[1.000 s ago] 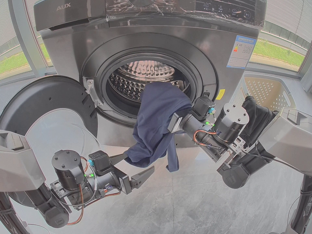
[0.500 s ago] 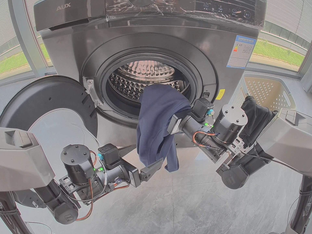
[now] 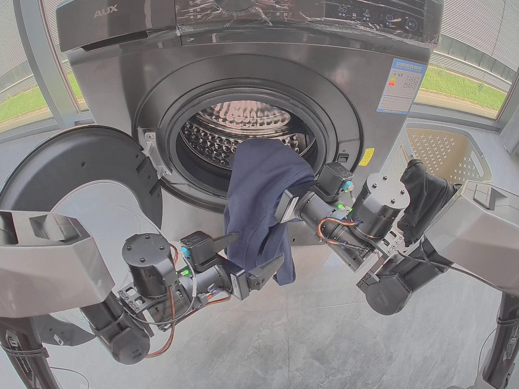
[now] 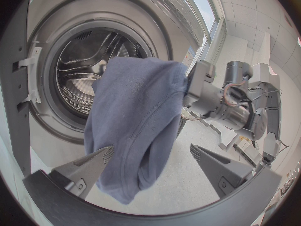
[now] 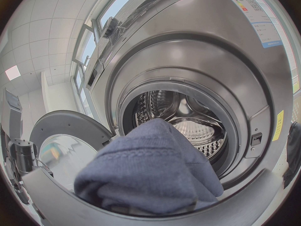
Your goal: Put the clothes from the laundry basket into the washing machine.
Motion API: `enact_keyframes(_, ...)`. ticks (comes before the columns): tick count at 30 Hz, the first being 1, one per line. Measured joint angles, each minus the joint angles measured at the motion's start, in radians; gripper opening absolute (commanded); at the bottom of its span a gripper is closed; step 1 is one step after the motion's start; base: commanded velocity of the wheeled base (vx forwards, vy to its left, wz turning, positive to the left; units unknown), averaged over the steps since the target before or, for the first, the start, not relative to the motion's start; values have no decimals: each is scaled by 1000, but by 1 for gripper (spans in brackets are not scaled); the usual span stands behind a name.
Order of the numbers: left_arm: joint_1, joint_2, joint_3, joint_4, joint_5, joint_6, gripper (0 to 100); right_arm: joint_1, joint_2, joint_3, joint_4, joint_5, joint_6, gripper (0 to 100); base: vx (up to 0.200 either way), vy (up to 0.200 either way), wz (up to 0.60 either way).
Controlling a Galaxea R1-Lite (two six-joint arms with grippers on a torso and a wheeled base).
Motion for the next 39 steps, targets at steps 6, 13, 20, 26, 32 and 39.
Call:
enact_keyframes(6,7,90,-129,0,3,-2,100,20,1,11,-1,-2,3,0,0,0,0)
enact_keyframes(13,33,197,-269,0,13,6,100,53,-16,53,-2,-30,7,0,0,0,0)
enact_keyframes(20,85,275,-361,0,31,16,100,89,-46,94,-2,-42,14,0,0,0,0)
enact_keyframes(26,97,301,-399,0,57,15,0,97,-56,101,-2,-45,23,0,0,0,0)
enact_keyframes(32,97,309,-415,-1,59,9,0,97,-60,107,-3,-46,25,0,0,0,0)
enact_keyframes(39,99,299,-415,0,67,6,0,75,-77,118,-6,-45,29,0,0,0,0)
